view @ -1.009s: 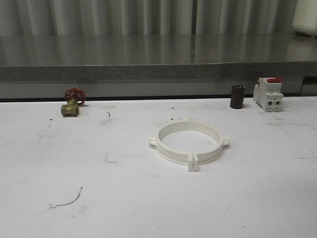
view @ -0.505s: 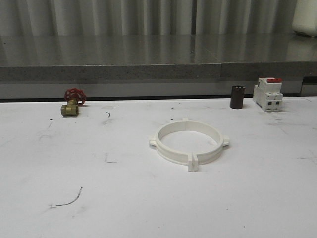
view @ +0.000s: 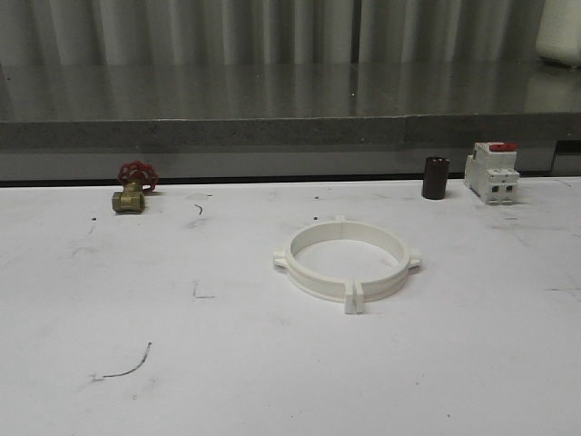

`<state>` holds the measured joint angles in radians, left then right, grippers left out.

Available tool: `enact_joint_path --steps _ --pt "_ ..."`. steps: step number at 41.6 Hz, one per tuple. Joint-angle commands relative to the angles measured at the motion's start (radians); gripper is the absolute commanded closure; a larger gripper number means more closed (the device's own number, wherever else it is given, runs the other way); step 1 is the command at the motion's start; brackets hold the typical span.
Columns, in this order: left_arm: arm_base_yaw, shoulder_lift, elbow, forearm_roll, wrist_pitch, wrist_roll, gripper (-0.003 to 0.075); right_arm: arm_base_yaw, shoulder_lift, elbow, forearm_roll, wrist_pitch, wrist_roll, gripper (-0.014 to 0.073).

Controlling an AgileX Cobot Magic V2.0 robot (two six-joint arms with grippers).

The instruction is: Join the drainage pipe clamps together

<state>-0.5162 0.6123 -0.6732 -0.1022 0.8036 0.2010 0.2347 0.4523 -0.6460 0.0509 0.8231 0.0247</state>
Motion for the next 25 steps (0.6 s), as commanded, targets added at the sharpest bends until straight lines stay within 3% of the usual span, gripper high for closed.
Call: enact_joint_path --steps 1,21,25 --pt "0.001 0.001 -0.028 -0.009 -0.066 -0.003 0.0437 -0.005 0.006 -0.023 0.006 -0.076 0.000 0.0295" --pt "0.001 0.001 -0.028 -0.009 -0.066 -0.003 0.0437 -0.005 0.006 -0.023 0.006 -0.080 0.000 0.0295" --pt "0.001 0.001 -0.028 -0.025 -0.066 -0.003 0.0437 -0.005 0.006 -0.023 0.006 -0.077 0.000 0.0328"
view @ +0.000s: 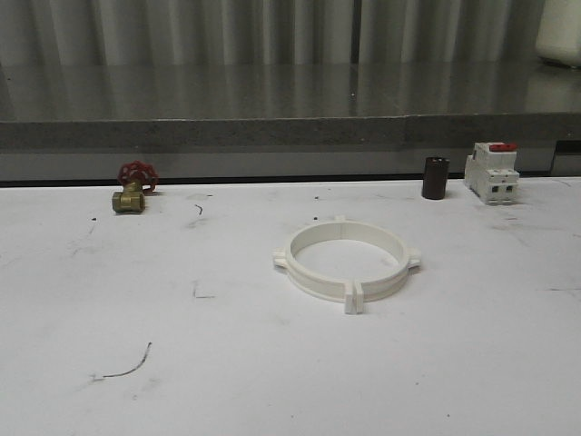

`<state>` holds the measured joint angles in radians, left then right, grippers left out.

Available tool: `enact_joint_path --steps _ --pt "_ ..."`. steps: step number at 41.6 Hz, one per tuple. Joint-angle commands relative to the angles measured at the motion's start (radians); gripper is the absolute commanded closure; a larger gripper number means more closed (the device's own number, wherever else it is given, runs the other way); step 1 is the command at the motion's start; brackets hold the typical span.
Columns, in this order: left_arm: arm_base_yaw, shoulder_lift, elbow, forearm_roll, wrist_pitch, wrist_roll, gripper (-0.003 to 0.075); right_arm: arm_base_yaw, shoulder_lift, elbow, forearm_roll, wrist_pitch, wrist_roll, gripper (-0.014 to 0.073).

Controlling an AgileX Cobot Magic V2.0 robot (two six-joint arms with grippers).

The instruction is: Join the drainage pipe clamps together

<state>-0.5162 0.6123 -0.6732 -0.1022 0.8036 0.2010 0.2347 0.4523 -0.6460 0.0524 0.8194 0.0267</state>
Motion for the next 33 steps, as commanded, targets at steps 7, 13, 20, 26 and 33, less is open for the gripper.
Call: enact_joint_path --steps 7,13,20,26,33 --pt "0.001 0.001 -0.028 -0.047 -0.066 -0.003 0.0437 -0.005 0.006 -0.023 0.004 -0.060 -0.002 0.0513" --pt "0.001 0.001 -0.028 -0.047 -0.066 -0.003 0.0520 -0.005 0.006 -0.023 0.004 -0.060 -0.002 0.0676" --pt "0.001 0.001 -0.028 -0.047 -0.066 -0.003 0.0739 -0.005 0.006 -0.023 0.004 -0.058 -0.002 0.0713" --pt "0.001 0.001 -0.028 -0.047 -0.066 -0.003 0.0741 -0.005 0.006 -0.023 0.004 -0.059 -0.002 0.0713" --pt "0.001 0.001 -0.028 -0.047 -0.066 -0.003 0.0741 -0.005 0.006 -0.023 0.004 -0.059 -0.002 0.0713"
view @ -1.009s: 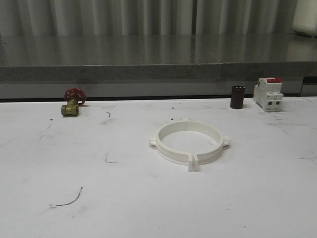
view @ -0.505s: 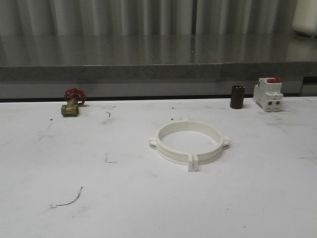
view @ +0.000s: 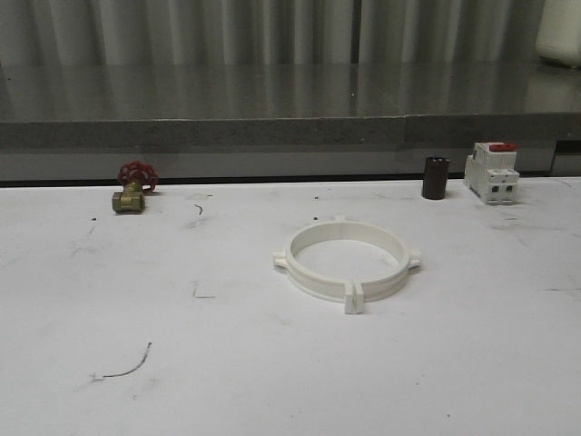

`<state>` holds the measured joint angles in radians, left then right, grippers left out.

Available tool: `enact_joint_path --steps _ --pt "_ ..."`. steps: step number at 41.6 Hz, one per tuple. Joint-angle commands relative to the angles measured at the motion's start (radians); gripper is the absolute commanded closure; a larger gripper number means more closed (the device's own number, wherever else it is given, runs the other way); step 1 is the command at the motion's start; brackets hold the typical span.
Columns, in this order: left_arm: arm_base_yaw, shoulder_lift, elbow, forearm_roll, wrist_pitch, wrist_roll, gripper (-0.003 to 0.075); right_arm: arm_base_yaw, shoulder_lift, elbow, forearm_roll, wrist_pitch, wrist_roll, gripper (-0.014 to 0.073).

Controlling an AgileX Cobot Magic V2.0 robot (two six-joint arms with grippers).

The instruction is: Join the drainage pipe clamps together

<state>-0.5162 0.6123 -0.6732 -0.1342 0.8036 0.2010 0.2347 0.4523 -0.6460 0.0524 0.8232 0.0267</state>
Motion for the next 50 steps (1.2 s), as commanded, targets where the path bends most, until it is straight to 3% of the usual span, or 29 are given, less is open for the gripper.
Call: enact_joint_path --steps 1,10,17,34,50 --pt "0.001 0.001 -0.028 -0.015 -0.066 -0.003 0.0741 -0.005 0.006 -0.023 0.004 -0.063 -0.002 0.0713" --pt "0.001 -0.021 -0.023 -0.015 -0.069 -0.003 0.0741 -0.005 0.006 -0.023 0.004 -0.063 -0.002 0.0713" --pt "0.086 -0.153 0.022 -0.009 -0.104 -0.003 0.0741 -0.005 0.006 -0.023 0.004 -0.064 -0.002 0.0713" --pt "0.403 -0.472 0.355 -0.063 -0.470 -0.003 0.0741 -0.005 0.006 -0.023 0.004 -0.064 -0.002 0.0713" --pt "0.443 -0.586 0.596 -0.083 -0.711 -0.003 0.0741 -0.005 0.006 -0.023 0.004 -0.064 -0.002 0.0713"
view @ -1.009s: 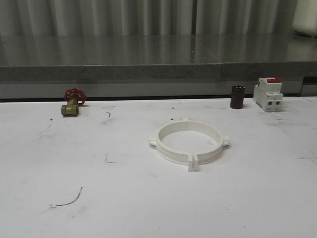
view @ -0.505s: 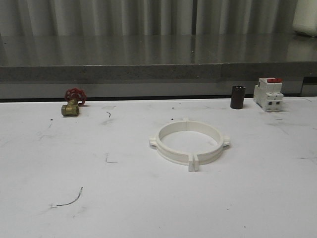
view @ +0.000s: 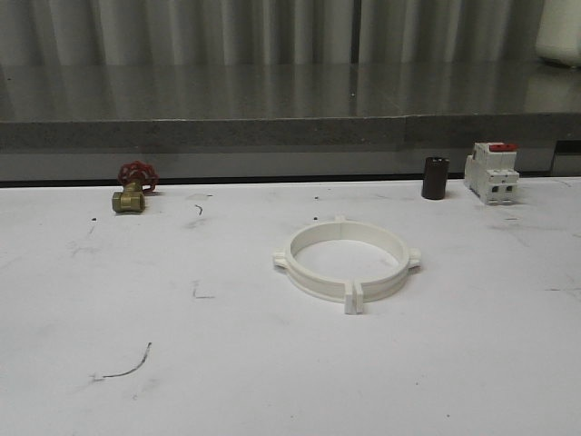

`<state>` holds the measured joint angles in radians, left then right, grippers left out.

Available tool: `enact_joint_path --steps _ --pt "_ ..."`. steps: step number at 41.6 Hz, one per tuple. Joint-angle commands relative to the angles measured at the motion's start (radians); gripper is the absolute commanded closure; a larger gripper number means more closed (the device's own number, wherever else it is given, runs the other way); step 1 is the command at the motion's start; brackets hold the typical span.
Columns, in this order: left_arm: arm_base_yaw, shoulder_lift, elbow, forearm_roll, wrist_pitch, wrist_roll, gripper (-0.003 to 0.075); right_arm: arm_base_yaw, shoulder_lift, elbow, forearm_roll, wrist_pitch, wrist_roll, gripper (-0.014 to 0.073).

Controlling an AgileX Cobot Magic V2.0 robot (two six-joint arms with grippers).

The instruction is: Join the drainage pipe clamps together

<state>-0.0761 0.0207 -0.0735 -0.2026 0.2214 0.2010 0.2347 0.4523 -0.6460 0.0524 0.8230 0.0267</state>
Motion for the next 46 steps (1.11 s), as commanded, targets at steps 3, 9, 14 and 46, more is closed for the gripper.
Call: enact_joint_path --steps 3,9,14,46 --pt "0.003 0.004 0.021 -0.014 -0.161 -0.003 0.0741 -0.005 0.006 -0.023 0.004 -0.063 -0.002 0.0713" --pt "0.003 -0.040 0.088 -0.014 -0.244 -0.008 0.0741 -0.005 0.006 -0.023 0.004 -0.063 -0.002 0.0713" --pt "0.007 -0.038 0.101 0.015 -0.248 -0.061 0.0741 -0.005 0.006 -0.023 0.004 -0.064 -0.002 0.0713" --pt "0.036 -0.038 0.101 0.219 -0.248 -0.252 0.0741 -0.005 0.006 -0.023 0.004 -0.064 -0.002 0.0713"
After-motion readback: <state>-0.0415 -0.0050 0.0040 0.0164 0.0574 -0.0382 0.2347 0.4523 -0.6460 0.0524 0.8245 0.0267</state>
